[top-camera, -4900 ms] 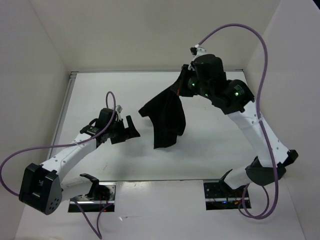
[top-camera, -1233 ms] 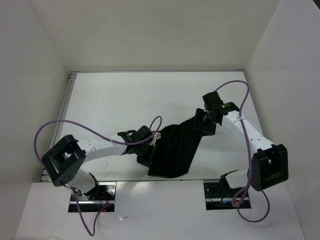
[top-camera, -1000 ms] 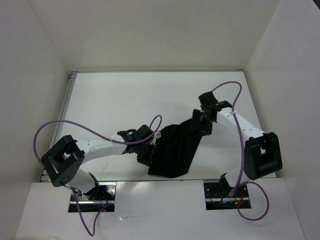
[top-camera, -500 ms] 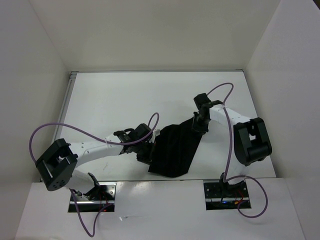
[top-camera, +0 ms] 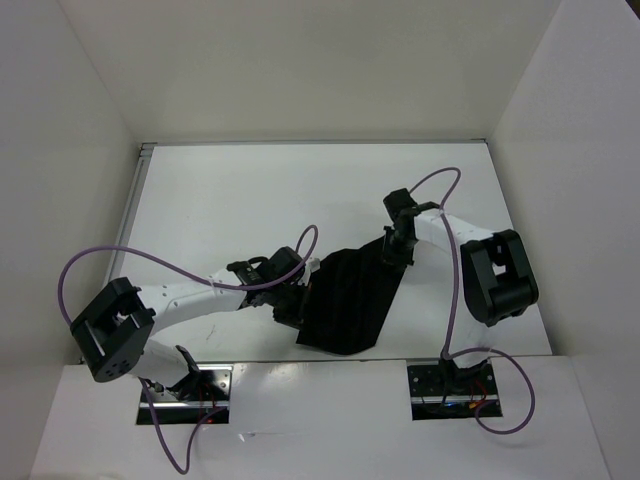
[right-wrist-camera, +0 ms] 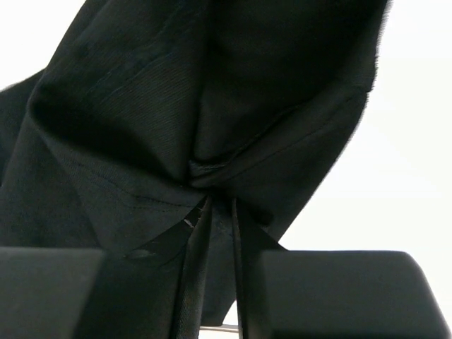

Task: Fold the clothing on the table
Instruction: Flatten the skirt out

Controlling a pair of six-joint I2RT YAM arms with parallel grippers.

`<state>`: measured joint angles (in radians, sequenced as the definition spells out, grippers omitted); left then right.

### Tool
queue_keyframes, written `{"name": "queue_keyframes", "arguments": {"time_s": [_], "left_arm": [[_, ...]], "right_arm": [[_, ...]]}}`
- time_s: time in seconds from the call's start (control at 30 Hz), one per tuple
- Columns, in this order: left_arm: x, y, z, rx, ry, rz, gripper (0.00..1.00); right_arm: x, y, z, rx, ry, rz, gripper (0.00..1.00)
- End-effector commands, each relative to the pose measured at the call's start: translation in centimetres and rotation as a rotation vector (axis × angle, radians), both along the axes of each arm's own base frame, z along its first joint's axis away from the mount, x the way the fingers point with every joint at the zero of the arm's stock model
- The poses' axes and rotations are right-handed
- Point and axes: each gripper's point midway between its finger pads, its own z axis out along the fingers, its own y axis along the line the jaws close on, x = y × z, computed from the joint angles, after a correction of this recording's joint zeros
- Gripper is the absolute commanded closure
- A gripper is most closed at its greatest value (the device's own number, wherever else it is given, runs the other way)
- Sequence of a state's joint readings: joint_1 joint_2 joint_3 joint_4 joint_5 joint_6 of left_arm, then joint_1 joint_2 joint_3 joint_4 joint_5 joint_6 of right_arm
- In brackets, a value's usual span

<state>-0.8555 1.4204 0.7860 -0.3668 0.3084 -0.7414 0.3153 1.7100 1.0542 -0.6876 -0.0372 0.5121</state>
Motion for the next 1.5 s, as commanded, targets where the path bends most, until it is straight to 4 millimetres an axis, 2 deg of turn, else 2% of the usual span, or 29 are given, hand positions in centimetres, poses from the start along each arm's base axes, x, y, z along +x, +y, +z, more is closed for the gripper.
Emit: {"name": "queue_keyframes", "arguments": {"time_s": [0.0,0.17,0.3,0.43,0.47,0.57,0.63,0.73,0.77,0.8,0.87,0.9,0.93,0.97,1.0,1.03,1.13,1.17,1.23,1.27,1.33,1.4,1.43,1.47], "left_arm": [[0.3,-0.2,0.9,-0.014,-0.021,0.021,1.00],[0.2,0.1,0.6,-0.007,-0.015,0.021,1.00],[0.2,0.1,0.6,-0.007,-0.015,0.021,1.00],[0.2,0.2,0.7,-0.003,-0.016,0.033,1.00],[0.2,0.2,0.7,-0.003,-0.016,0.033,1.00],[0.2,0.4,0.9,-0.006,-0.028,0.038,1.00],[-0.1,0.7,0.5,0.007,-0.011,0.047,1.00],[0.3,1.1,0.7,0.029,-0.027,0.074,1.00],[0.4,1.3,1.0,0.038,-0.036,0.081,1.00],[1.1,1.5,1.7,0.044,-0.068,0.108,1.00],[2.1,1.3,4.0,0.025,-0.119,0.139,1.00],[2.8,1.4,4.9,0.018,-0.140,0.161,1.00],[3.4,1.8,5.6,0.019,-0.154,0.183,1.00],[4.2,1.7,7.5,-0.021,-0.192,0.194,1.00],[5.3,2.2,8.5,-0.025,-0.220,0.235,1.00],[6.0,3.0,9.6,-0.020,-0.258,0.261,1.00],[8.2,4.6,12.6,-0.038,-0.325,0.320,1.00],[8.6,5.1,13.5,-0.048,-0.345,0.333,1.00],[9.8,6.3,14.7,-0.051,-0.373,0.371,1.00],[10.0,6.6,16.0,-0.066,-0.400,0.376,1.00],[10.3,7.5,16.7,-0.079,-0.419,0.394,1.00],[10.3,7.2,16.4,-0.107,-0.399,0.383,1.00],[10.2,7.4,15.9,-0.105,-0.382,0.383,1.00],[10.0,7.3,15.4,-0.106,-0.371,0.376,1.00]], "right_arm": [[-0.5,0.7,-0.1,-0.001,0.003,0.039,0.79],[-1.7,1.1,0.6,0.020,0.027,0.045,0.81],[-2.0,1.4,0.9,0.040,0.033,0.050,0.74],[-2.7,2.0,-0.1,0.038,0.073,0.082,0.72],[-2.9,2.2,-0.1,0.038,0.074,0.091,0.73],[-3.3,2.3,-0.4,0.031,0.093,0.100,0.99],[-3.7,2.5,-0.4,0.026,0.103,0.110,1.00],[-2.6,2.6,2.4,0.021,0.022,0.092,1.00],[-1.9,2.5,4.8,0.022,-0.043,0.087,1.00],[-1.6,2.4,6.3,0.025,-0.077,0.074,1.00],[-0.9,2.2,9.5,0.028,-0.157,0.052,1.00],[-0.4,1.7,12.8,0.024,-0.237,0.039,1.00],[-0.1,1.5,14.4,0.022,-0.275,0.032,1.00],[0.8,1.5,17.4,0.036,-0.346,0.012,1.00],[0.5,1.0,18.8,0.022,-0.363,0.003,1.00],[1.3,0.6,21.8,0.015,-0.443,-0.019,1.00],[1.2,-0.4,25.4,-0.003,-0.505,-0.044,1.00],[1.5,-0.4,27.6,0.011,-0.556,-0.054,1.00],[1.4,-0.5,29.2,0.024,-0.585,-0.057,1.00],[1.5,-0.4,30.3,0.037,-0.614,-0.061,1.00],[1.3,-0.1,30.3,0.040,-0.610,-0.005,1.00],[1.1,0.0,27.4,0.020,-0.542,0.007,0.98],[0.7,0.5,24.7,0.022,-0.480,0.046,0.73],[0.4,0.6,23.2,0.022,-0.448,0.054,0.69]]}}
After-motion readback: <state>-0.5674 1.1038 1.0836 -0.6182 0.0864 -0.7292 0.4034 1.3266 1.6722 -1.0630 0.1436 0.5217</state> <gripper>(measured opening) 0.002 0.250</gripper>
